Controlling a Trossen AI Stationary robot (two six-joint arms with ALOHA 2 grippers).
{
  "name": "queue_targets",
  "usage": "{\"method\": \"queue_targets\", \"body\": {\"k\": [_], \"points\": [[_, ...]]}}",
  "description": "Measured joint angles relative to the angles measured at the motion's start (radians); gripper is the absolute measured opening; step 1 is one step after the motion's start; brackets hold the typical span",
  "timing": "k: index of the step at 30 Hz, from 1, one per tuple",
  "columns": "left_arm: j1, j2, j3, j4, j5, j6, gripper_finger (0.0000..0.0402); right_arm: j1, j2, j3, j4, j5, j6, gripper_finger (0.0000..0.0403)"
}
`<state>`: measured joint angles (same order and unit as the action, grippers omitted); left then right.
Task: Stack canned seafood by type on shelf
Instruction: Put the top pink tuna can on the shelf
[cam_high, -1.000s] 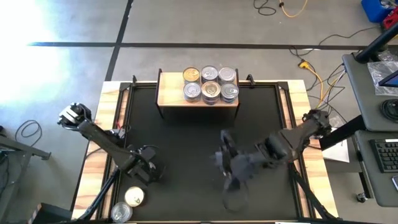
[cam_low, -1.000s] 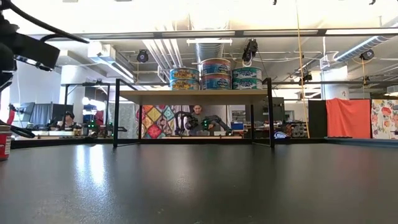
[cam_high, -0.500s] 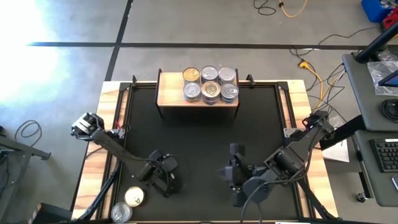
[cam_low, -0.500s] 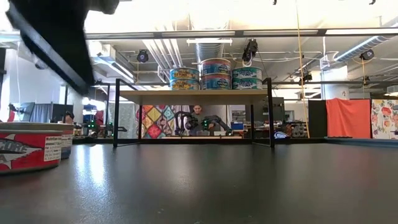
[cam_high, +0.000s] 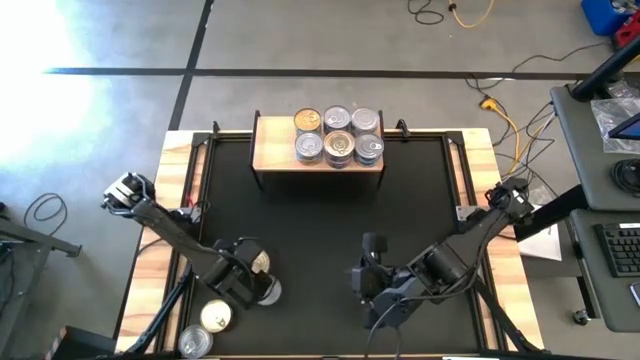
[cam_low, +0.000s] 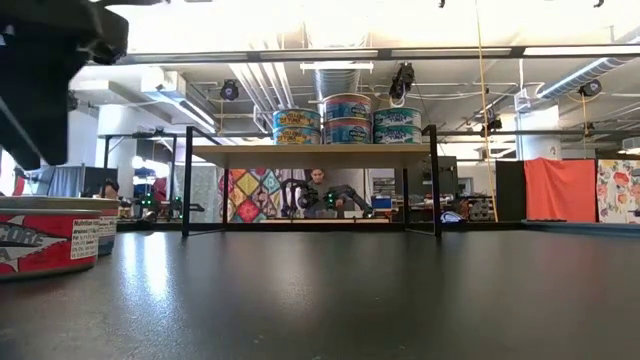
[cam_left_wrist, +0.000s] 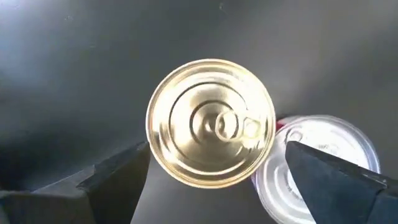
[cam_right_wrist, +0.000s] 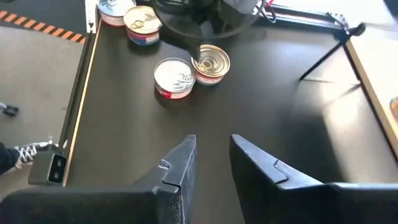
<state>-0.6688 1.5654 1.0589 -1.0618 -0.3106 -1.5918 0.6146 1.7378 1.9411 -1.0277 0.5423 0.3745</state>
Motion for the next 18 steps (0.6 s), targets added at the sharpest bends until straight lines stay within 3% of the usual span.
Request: {"method": "queue_targets", "body": {"k": [4, 8, 12, 18], "points": [[-0.055, -0.079, -0.014, -0.019, -0.019, 0.058, 0.0361, -0.004, 0.0, -0.015, 0.0, -0.016, 0.057, 0.0106], [-0.138, -0.176, -0.042, -0.053, -0.038, 0.136, 0.0373, -0.018, 0.0, -0.052, 0.009, -0.048, 0.076, 0.0148], [-0.223, -0.248, -0.131, -0.037, 0.026, 0.22, 0.0379, -0.041, 0.001, -0.117, 0.074, -0.053, 0.078, 0.0194], [-0.282, -0.216, -0.245, 0.13, 0.022, 0.281, 0.0378, -0.058, 0.002, -0.19, 0.164, -0.047, 0.163, 0.0238]]}}
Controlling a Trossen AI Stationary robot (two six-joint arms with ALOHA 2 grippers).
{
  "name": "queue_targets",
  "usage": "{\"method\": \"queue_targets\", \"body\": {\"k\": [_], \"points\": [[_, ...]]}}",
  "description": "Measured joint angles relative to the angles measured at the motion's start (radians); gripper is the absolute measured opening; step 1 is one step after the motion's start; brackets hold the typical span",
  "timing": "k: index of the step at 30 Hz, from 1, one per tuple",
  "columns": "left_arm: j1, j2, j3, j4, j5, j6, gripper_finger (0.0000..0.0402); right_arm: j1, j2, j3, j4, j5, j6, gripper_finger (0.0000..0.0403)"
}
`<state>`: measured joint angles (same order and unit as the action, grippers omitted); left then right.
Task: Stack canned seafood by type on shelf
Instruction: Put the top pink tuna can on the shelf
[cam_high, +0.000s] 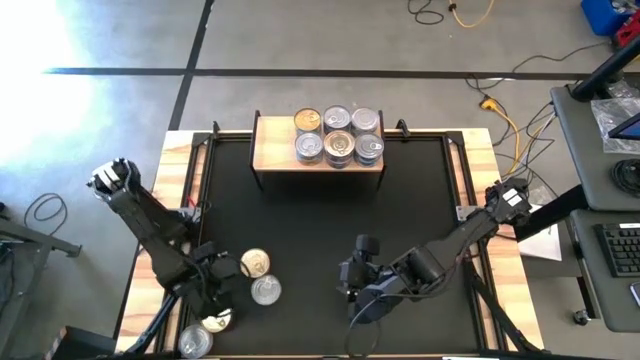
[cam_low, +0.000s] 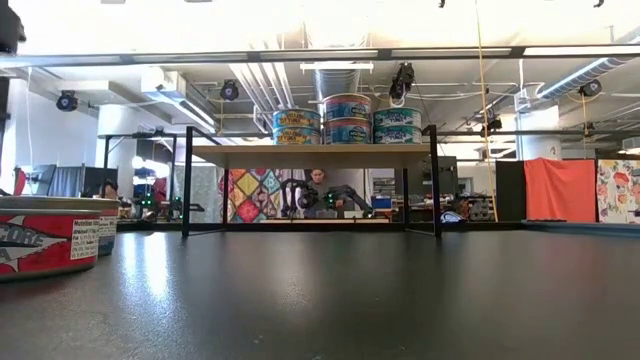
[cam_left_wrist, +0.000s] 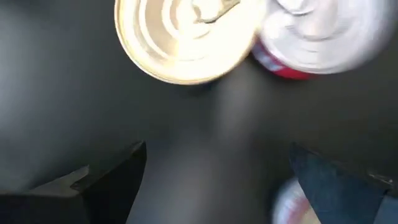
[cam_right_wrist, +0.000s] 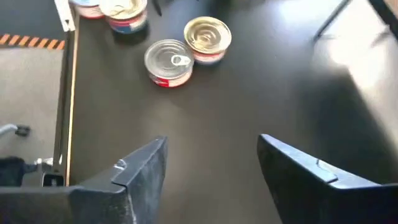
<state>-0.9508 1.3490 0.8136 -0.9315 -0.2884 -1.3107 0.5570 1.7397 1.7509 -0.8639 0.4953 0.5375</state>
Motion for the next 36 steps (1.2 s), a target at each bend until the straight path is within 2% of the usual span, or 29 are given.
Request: {"method": "queue_targets", "body": {"k": [4, 7, 11, 14, 18, 24, 26, 29, 33, 36], "points": [[0.0, 0.106, -0.027, 0.041, -0.007, -0.069, 0.0378, -0.011, 0.0, -0.012, 0.001, 0.002, 0.081, 0.0263], [0.0, 0.17, -0.02, 0.169, -0.017, -0.075, 0.0378, -0.012, 0.0, -0.008, -0.006, 0.003, 0.1, 0.0283], [0.017, 0.246, 0.047, 0.243, -0.123, -0.128, 0.0378, -0.014, 0.0, -0.003, -0.005, 0.003, 0.1, 0.0307], [0.075, 0.293, 0.109, 0.226, -0.159, -0.184, 0.0378, -0.027, 0.0, -0.003, -0.006, 0.002, 0.102, 0.0319], [0.112, 0.315, 0.203, 0.194, -0.256, -0.181, 0.0378, -0.065, 0.0, -0.004, -0.006, -0.003, 0.125, 0.0331], [0.071, 0.266, 0.249, -0.093, -0.268, -0.206, 0.0378, -0.112, 0.0, -0.004, 0.015, -0.006, 0.082, 0.0341], [0.037, 0.215, 0.216, -0.146, -0.266, -0.212, 0.0378, -0.127, 0.0, -0.004, 0.017, -0.006, 0.076, 0.0343], [0.008, 0.109, 0.104, -0.13, -0.229, -0.219, 0.0378, -0.156, 0.017, -0.004, 0.051, -0.017, 0.024, 0.0342], [-0.002, -0.041, -0.093, 0.02, -0.227, -0.197, 0.0378, -0.203, 0.1, -0.004, 0.157, -0.084, -0.085, 0.0338], [-0.005, -0.111, -0.202, 0.206, -0.281, -0.038, 0.0378, -0.233, 0.192, -0.004, 0.241, -0.127, -0.148, 0.0332]]}}
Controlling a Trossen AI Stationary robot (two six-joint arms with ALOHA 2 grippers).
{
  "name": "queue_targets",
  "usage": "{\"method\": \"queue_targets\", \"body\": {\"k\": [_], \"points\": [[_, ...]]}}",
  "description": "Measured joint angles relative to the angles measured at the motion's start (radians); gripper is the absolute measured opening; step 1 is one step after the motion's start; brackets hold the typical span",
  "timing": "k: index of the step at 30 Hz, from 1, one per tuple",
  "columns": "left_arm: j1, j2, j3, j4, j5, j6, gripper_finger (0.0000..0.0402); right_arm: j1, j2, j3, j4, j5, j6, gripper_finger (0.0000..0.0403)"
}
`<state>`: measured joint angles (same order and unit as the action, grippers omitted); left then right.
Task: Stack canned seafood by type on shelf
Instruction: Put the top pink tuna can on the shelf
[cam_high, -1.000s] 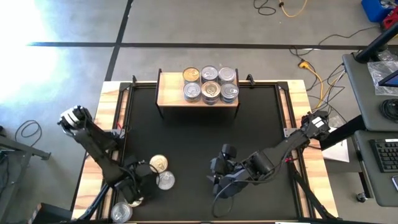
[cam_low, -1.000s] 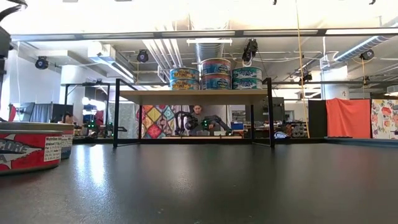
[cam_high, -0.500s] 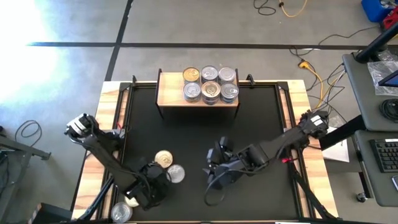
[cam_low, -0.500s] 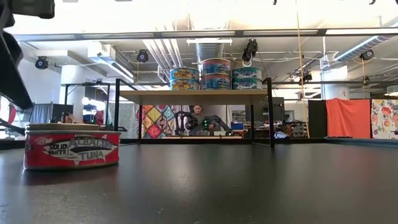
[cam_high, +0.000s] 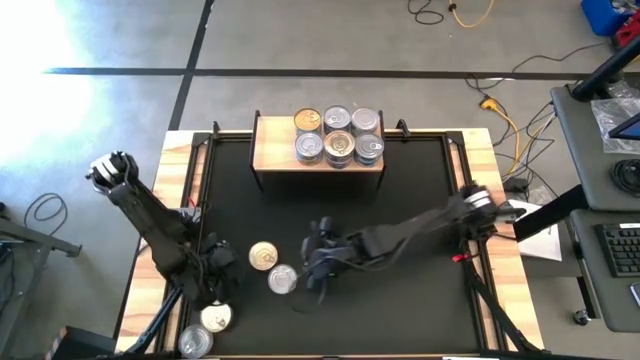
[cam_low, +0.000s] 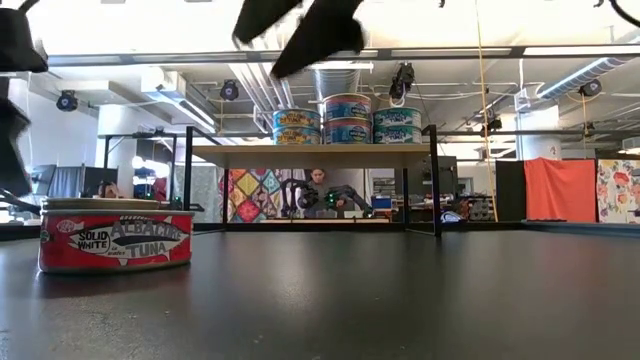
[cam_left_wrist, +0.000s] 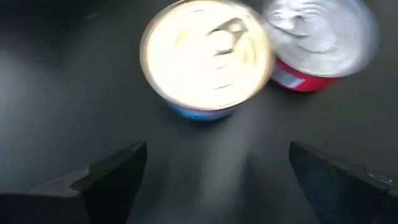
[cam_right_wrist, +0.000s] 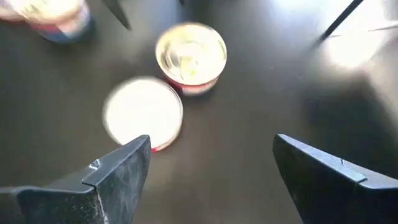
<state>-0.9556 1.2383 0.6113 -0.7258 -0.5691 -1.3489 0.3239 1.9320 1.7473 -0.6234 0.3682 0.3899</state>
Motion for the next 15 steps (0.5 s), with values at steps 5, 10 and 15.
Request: {"method": "queue_targets", "body": {"k": [5, 10, 15], "points": [[0.0, -0.016, -0.093, 0.139, 0.008, 0.222, 0.0378, -0.034, 0.12, 0.029, 0.028, -0.002, -0.009, 0.0322], [0.005, -0.035, -0.166, 0.144, 0.012, 0.237, 0.0378, -0.078, 0.225, 0.118, 0.031, -0.004, -0.017, 0.0318], [0.005, -0.058, -0.245, 0.288, 0.013, 0.313, 0.0378, -0.129, 0.353, 0.259, -0.004, -0.029, -0.051, 0.0322]]}}
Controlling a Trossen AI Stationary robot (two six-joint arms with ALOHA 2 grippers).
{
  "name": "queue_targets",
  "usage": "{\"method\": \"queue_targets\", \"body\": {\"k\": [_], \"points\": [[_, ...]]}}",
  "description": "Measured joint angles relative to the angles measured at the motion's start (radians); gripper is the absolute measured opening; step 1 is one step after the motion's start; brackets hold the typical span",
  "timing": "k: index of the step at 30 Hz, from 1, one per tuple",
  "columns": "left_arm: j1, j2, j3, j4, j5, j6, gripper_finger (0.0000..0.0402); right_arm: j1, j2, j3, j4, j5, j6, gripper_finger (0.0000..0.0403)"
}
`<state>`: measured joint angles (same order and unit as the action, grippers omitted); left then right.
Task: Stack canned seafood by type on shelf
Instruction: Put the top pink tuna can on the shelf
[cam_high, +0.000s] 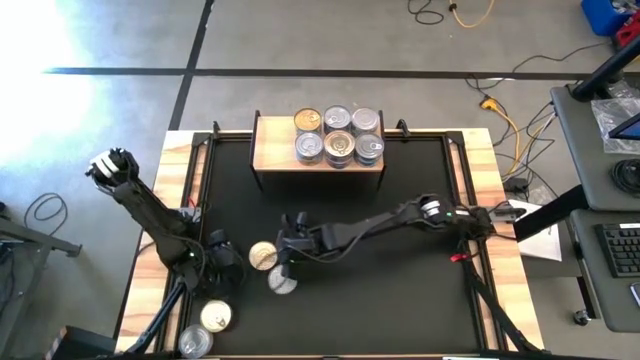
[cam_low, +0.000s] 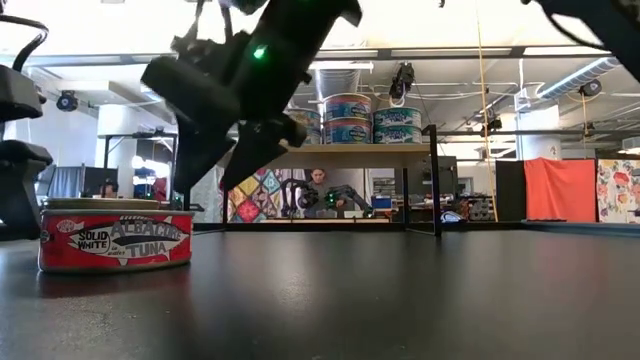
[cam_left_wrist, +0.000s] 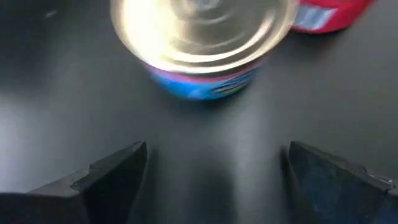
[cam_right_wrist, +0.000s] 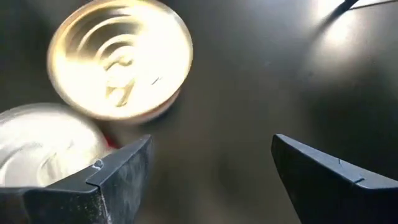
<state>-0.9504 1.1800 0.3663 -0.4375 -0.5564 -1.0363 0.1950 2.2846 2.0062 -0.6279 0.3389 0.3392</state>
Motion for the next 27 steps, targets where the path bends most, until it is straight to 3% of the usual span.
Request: {"method": "queue_targets", "body": {"k": [5, 15, 21, 27], "points": [[0.012, 0.023, -0.07, 0.192, -0.024, 0.055, 0.0378, -0.031, 0.082, 0.142, -0.086, -0.007, -0.043, 0.0317], [0.065, 0.071, -0.12, 0.303, -0.129, 0.116, 0.0378, -0.039, 0.242, 0.338, -0.161, -0.062, -0.051, 0.032], [0.095, 0.096, -0.139, 0.467, -0.148, 0.262, 0.0382, -0.045, 0.253, 0.343, -0.084, -0.103, -0.011, 0.0321], [0.163, 0.158, -0.139, 0.599, -0.145, 0.288, 0.0383, -0.045, 0.253, 0.342, -0.097, -0.109, -0.009, 0.0313]]}}
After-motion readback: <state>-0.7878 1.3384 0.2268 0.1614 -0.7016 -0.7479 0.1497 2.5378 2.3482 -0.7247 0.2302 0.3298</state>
